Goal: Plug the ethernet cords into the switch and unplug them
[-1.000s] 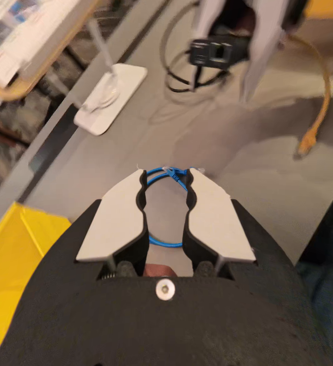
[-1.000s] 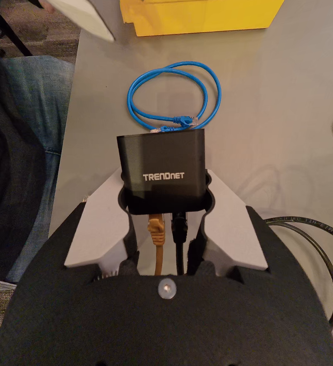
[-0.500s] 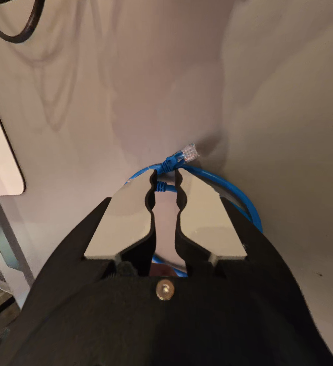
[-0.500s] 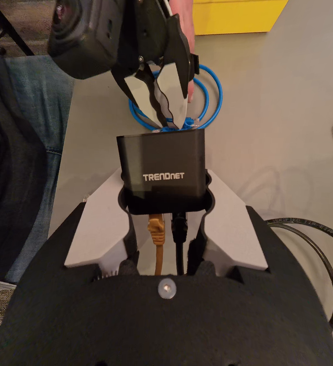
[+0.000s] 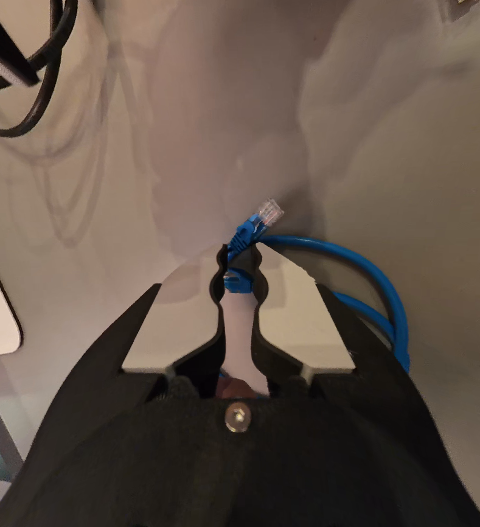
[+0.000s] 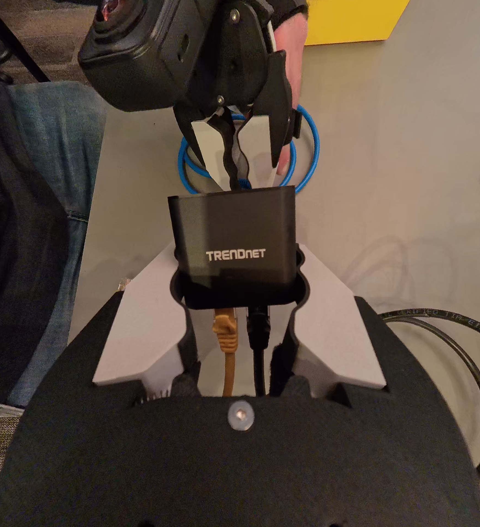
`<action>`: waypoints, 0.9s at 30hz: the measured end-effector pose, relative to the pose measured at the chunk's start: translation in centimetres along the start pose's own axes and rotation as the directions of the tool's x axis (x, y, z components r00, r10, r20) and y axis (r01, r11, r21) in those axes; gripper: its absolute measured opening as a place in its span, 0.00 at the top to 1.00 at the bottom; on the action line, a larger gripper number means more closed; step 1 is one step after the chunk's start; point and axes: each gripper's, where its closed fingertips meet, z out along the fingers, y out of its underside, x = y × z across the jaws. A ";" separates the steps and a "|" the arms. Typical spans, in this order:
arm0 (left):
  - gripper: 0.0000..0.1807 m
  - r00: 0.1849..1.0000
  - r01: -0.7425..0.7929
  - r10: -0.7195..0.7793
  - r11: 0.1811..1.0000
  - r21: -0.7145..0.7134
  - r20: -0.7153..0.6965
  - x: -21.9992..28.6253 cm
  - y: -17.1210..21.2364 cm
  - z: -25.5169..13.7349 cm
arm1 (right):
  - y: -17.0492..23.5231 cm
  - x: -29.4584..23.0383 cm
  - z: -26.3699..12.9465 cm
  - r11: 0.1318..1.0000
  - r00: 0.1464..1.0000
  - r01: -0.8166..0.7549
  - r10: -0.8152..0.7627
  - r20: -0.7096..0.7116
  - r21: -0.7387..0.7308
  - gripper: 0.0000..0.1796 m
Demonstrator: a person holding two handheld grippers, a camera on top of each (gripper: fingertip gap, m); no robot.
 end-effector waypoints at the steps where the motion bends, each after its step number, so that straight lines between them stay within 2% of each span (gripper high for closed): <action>1: 0.92 1.000 -0.004 0.004 1.000 0.004 -0.008 0.0 -0.2 0.1 | 0.0 0.0 0.0 1.000 1.000 -0.002 0.002 0.000 0.002 0.60; 5: 0.94 0.999 0.018 -0.018 1.000 0.008 -0.035 -0.2 -0.6 0.4 | 0.1 0.1 -0.1 1.000 1.000 -0.004 0.004 -0.001 0.005 0.60; 9: 0.95 0.996 0.084 -0.084 0.996 -0.015 0.018 -1.0 -0.7 0.6 | 0.3 0.3 -0.2 1.000 1.000 -0.009 0.009 -0.009 0.004 0.60; 13: 0.96 0.982 0.149 -0.144 0.988 -0.036 0.122 -2.3 -0.2 0.2 | 0.6 0.6 -0.4 1.000 1.000 -0.018 0.018 -0.022 0.005 0.60; 18: 0.96 0.933 0.221 -0.194 0.974 -0.056 0.304 -4.6 0.2 -2.3 | 1.1 1.0 -0.3 0.999 0.999 -0.033 0.033 -0.036 -0.010 0.60; 22: 0.96 0.890 0.216 -0.153 0.971 -0.101 0.430 -5.8 -0.4 -4.5 | 1.3 1.3 -0.1 0.999 0.998 -0.043 0.041 -0.048 -0.030 0.60; 27: 0.96 0.857 0.178 -0.083 0.974 -0.141 0.508 -6.4 -2.0 -6.3 | 1.9 2.0 0.3 0.995 0.995 -0.064 0.057 -0.085 -0.079 0.60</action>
